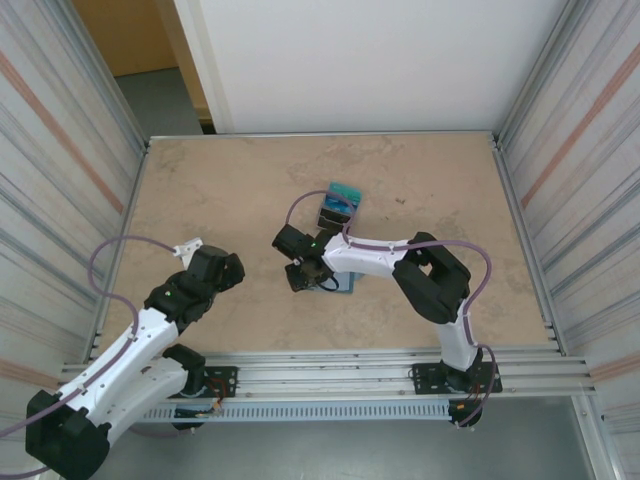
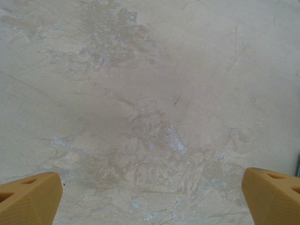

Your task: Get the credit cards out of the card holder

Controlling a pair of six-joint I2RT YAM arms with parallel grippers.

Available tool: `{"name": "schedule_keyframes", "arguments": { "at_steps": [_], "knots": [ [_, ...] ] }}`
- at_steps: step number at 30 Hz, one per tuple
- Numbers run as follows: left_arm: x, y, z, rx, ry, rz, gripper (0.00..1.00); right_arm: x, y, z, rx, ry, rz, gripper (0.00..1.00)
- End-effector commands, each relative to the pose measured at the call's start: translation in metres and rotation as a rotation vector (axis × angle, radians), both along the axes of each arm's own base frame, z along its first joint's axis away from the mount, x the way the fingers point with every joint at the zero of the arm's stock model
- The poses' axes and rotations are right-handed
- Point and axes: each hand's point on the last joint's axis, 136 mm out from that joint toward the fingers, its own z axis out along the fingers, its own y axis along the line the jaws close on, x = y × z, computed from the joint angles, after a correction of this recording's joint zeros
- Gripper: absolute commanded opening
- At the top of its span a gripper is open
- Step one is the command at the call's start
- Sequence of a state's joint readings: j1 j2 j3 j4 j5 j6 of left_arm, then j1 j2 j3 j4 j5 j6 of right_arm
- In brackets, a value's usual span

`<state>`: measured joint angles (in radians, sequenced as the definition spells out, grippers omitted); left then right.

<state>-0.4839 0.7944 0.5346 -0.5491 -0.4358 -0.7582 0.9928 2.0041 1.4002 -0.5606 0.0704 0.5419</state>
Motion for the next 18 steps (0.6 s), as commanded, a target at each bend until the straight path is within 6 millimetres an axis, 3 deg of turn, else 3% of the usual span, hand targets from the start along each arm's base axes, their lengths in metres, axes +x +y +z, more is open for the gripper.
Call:
{"name": "schedule_keyframes", "arguments": {
  "at_steps": [1, 18],
  "knots": [
    [0.006, -0.002, 0.013, -0.011, -0.031, -0.008, 0.99, 0.002, -0.004, 0.017, 0.021, -0.018, -0.024, 0.40],
    [0.009, -0.008, 0.022, -0.019, -0.048, -0.038, 0.99, 0.013, -0.041, 0.043, -0.117, -0.164, -0.115, 0.38]
  ]
}}
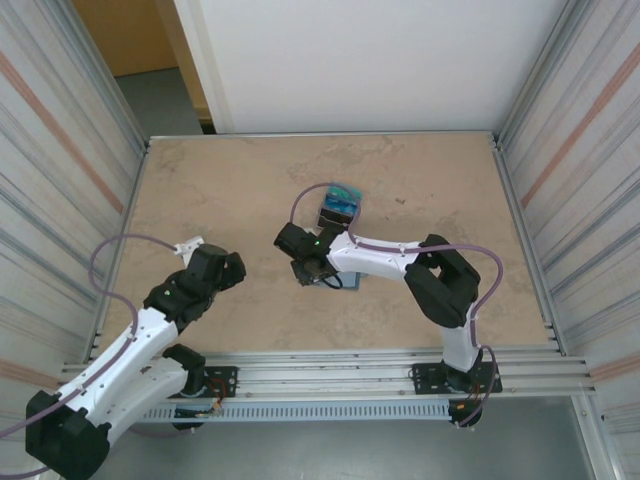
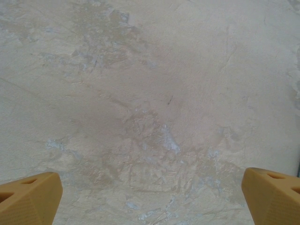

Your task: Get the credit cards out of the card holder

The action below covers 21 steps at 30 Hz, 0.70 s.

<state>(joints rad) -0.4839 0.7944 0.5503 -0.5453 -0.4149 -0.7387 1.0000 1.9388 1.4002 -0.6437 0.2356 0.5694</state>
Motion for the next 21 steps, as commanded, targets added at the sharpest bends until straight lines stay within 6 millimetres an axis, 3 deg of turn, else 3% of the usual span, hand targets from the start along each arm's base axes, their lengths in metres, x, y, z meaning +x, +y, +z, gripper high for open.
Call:
{"name": "schedule_keyframes", "arguments": {
  "at_steps": [1, 14, 21],
  "knots": [
    [0.007, -0.003, 0.017, -0.010, -0.042, -0.014, 0.99, 0.001, -0.017, 0.019, -0.029, -0.053, -0.054, 0.38],
    [0.013, -0.011, 0.026, -0.024, -0.056, -0.045, 0.99, -0.005, -0.056, 0.014, -0.056, -0.055, -0.170, 0.38],
    [0.017, -0.023, 0.029, -0.003, -0.059, -0.077, 0.99, -0.008, -0.078, -0.004, -0.069, -0.017, -0.217, 0.37]
  ]
}}
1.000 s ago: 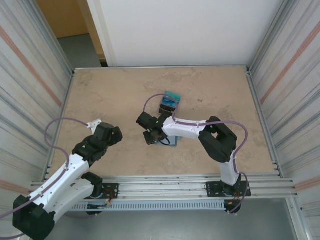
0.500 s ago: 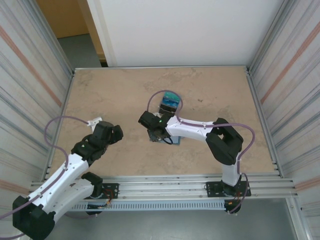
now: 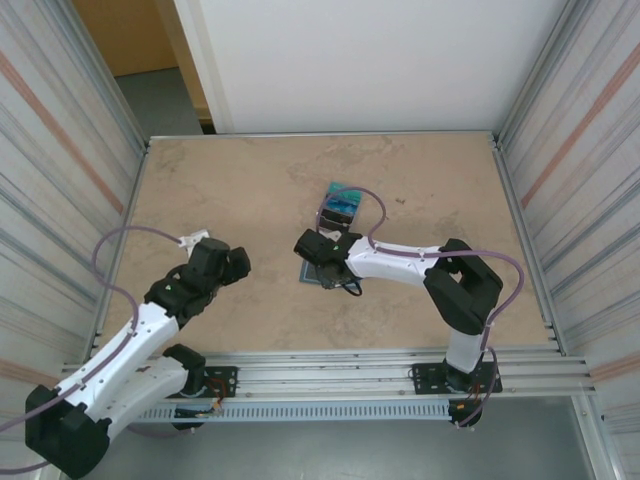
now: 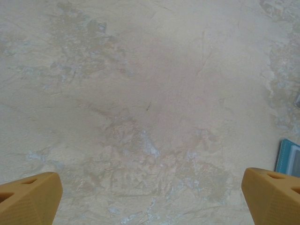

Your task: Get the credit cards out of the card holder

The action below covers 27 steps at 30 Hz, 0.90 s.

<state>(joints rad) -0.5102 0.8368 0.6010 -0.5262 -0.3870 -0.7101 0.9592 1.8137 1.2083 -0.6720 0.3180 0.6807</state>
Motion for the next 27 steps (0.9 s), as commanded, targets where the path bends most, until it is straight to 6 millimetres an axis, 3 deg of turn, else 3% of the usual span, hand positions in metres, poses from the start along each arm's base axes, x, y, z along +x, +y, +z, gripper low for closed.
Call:
{"name": "schedule_keyframes", "arguments": {
  "at_steps": [1, 15, 19, 27],
  "knots": [
    [0.008, -0.007, 0.018, 0.012, -0.049, -0.016, 0.99, 0.002, -0.012, 0.002, 0.010, -0.009, -0.057, 0.37],
    [0.014, -0.041, 0.019, 0.054, -0.045, -0.120, 0.99, 0.004, -0.037, -0.018, 0.008, 0.033, -0.073, 0.35],
    [0.016, -0.051, 0.014, 0.091, -0.022, -0.159, 0.99, 0.005, -0.037, -0.006, 0.034, 0.024, -0.070, 0.39],
    [0.023, -0.075, 0.011, 0.203, -0.017, -0.221, 0.99, 0.015, -0.071, 0.026, 0.043, -0.052, -0.148, 0.41]
  ]
}}
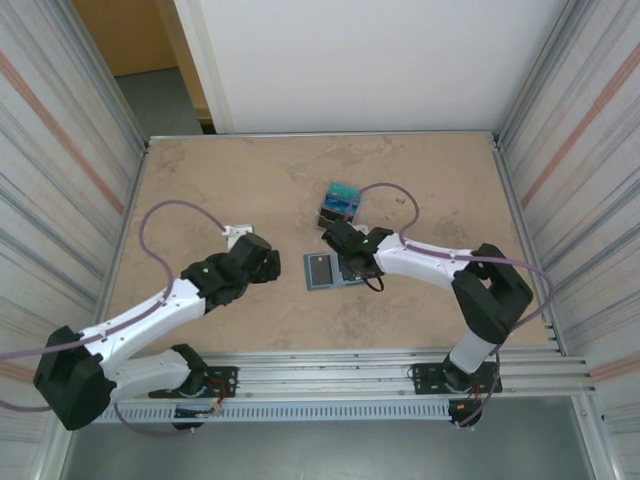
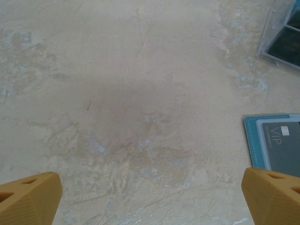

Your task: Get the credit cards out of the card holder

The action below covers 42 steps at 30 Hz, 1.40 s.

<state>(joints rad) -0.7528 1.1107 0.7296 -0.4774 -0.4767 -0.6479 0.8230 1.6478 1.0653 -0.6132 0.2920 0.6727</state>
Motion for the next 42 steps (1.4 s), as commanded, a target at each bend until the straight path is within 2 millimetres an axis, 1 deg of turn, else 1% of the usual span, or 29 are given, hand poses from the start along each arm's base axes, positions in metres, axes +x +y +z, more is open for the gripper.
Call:
{"name": "schedule_keyframes", "arguments": {
  "at_steps": [1, 3, 5, 9, 11, 13, 17, 19, 22, 29, 36, 42],
  "knots": [
    [0.012, -0.006, 0.015, 0.045, -0.058, 0.001, 0.99, 0.000, -0.025, 0.015, -0.028, -0.027, -0.042, 0.41],
    [0.016, -0.012, 0.012, 0.045, -0.062, -0.006, 0.99, 0.002, -0.031, 0.022, -0.001, -0.040, -0.065, 0.41],
    [0.020, -0.021, 0.005, 0.031, -0.060, -0.033, 0.99, 0.003, -0.028, 0.029, 0.059, -0.045, -0.069, 0.41],
    [0.025, -0.039, -0.013, -0.001, -0.022, -0.069, 0.99, 0.007, -0.003, 0.040, 0.254, -0.019, -0.042, 0.41],
    [0.027, -0.045, -0.021, -0.001, 0.004, -0.074, 0.99, 0.010, 0.008, 0.038, 0.337, 0.015, -0.039, 0.41],
    [0.028, -0.048, -0.030, 0.006, 0.029, -0.075, 0.99, 0.012, 0.018, 0.034, 0.394, 0.046, -0.024, 0.39],
    [0.028, -0.055, -0.046, 0.006, 0.064, -0.087, 0.99, 0.013, 0.033, 0.022, 0.421, 0.100, -0.001, 0.31],
    [0.028, -0.057, -0.054, 0.007, 0.081, -0.090, 0.99, 0.014, 0.041, 0.014, 0.431, 0.125, 0.009, 0.29],
    [0.028, -0.061, -0.065, 0.015, 0.106, -0.100, 0.99, 0.015, 0.051, 0.004, 0.431, 0.151, 0.020, 0.28],
    [0.029, -0.077, -0.079, 0.044, 0.133, -0.132, 0.99, 0.015, 0.075, -0.005, 0.426, 0.175, 0.063, 0.27],
    [0.029, -0.078, -0.087, 0.049, 0.146, -0.115, 0.99, 0.017, 0.082, -0.016, 0.420, 0.199, 0.067, 0.25],
    [0.027, -0.076, -0.098, 0.058, 0.174, -0.103, 0.99, 0.018, 0.080, -0.028, 0.401, 0.220, 0.046, 0.24]
  ]
}}
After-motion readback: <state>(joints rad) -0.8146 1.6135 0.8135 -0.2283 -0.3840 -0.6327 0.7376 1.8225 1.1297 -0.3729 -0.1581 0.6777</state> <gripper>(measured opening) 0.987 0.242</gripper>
